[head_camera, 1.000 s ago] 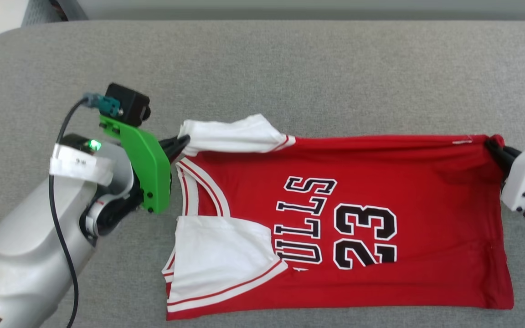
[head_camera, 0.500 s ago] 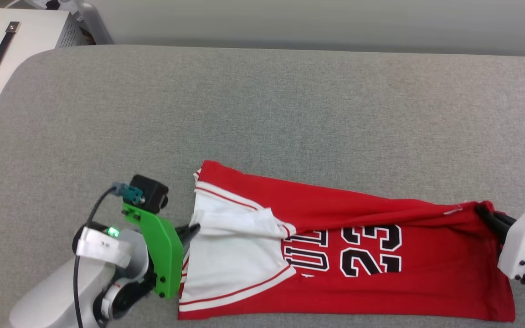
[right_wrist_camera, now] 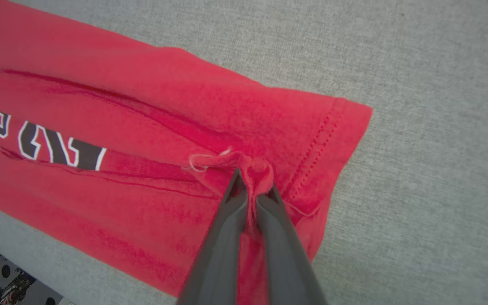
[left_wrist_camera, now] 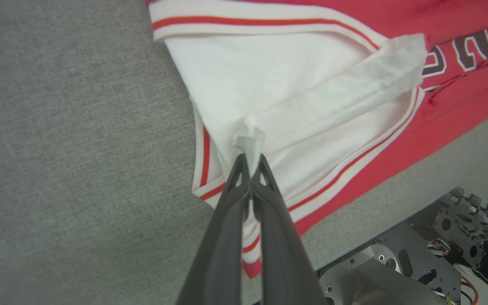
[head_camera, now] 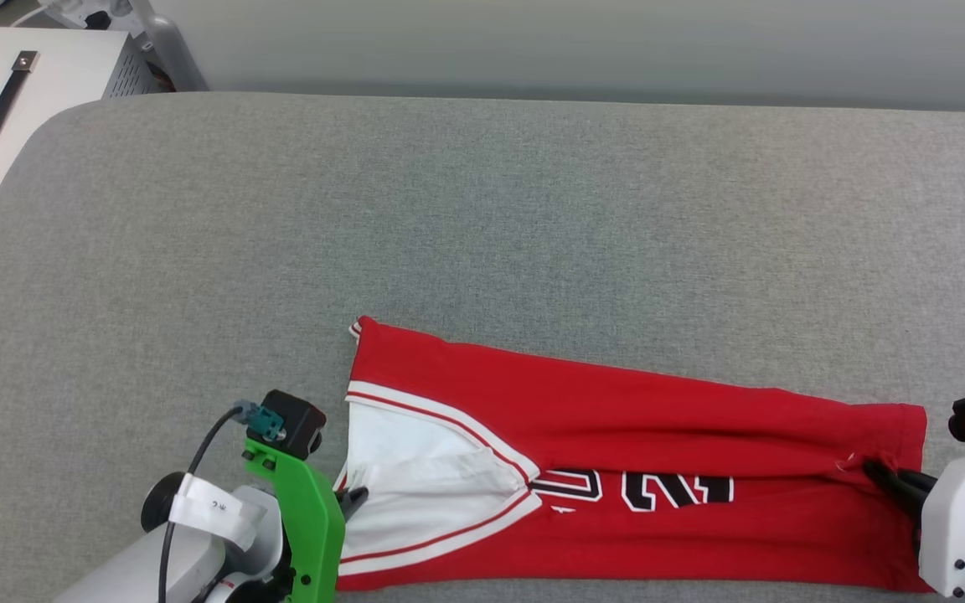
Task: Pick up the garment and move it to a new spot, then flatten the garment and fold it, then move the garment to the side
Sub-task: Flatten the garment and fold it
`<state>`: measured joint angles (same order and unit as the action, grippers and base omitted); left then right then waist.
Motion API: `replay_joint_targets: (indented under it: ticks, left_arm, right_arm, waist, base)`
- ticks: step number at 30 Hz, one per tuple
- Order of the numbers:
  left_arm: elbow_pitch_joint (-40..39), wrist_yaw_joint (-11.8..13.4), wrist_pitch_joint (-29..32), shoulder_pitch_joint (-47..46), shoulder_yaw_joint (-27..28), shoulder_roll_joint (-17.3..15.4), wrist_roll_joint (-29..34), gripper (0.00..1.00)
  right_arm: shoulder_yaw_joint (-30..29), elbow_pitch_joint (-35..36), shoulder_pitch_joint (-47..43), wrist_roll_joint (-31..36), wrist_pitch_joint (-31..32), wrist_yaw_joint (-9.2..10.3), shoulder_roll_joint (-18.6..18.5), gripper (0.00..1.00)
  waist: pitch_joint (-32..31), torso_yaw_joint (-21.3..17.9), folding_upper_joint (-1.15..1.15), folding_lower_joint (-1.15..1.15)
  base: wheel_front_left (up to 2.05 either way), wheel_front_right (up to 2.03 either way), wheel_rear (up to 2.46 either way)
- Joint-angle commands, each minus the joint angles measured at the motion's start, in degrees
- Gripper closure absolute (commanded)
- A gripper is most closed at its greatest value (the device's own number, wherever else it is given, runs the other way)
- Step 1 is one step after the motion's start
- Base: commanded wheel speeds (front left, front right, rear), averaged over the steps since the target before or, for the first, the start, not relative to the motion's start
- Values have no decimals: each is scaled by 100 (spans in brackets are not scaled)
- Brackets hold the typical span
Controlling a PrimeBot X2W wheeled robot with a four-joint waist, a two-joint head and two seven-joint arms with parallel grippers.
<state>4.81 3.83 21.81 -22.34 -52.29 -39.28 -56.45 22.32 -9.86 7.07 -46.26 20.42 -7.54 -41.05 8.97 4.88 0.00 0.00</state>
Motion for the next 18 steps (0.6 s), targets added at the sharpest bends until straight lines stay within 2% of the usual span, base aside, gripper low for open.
replay_joint_targets:
  ticks: [1,9,10,11,12,18]
  left_arm:
    - [24,-9,16,97,-24,45,19,100]
    - [255,-89,27,104,-163,175,70,100]
    - [298,-101,19,105,-184,203,80,100]
    - [338,-107,0,101,-201,227,103,89]
    - [376,-106,-23,96,-217,248,132,0]
    - [512,-101,-169,149,-230,332,151,0]
  right_arm:
    - [46,24,-53,47,-4,5,-47,100]
    - [333,-53,-76,149,-15,5,-220,100]
    - [358,-91,-77,149,-9,5,-211,82]
    - [364,-147,-81,130,14,5,-184,0]
    - [400,-156,-77,121,25,5,-159,0]
    - [452,-155,-100,49,18,5,-130,0]
  waist:
    - [-16,-4,0,0]
    - [-26,-31,0,0]
    - [-27,-36,0,0]
    - [-29,-42,0,0]
    - [-34,-45,0,0]
    - [-172,-72,0,0]
  base:
    - [0,0,0]
    - [0,0,0]
    - [0,0,0]
    - [0,0,0]
    - [0,0,0]
    - [0,0,0]
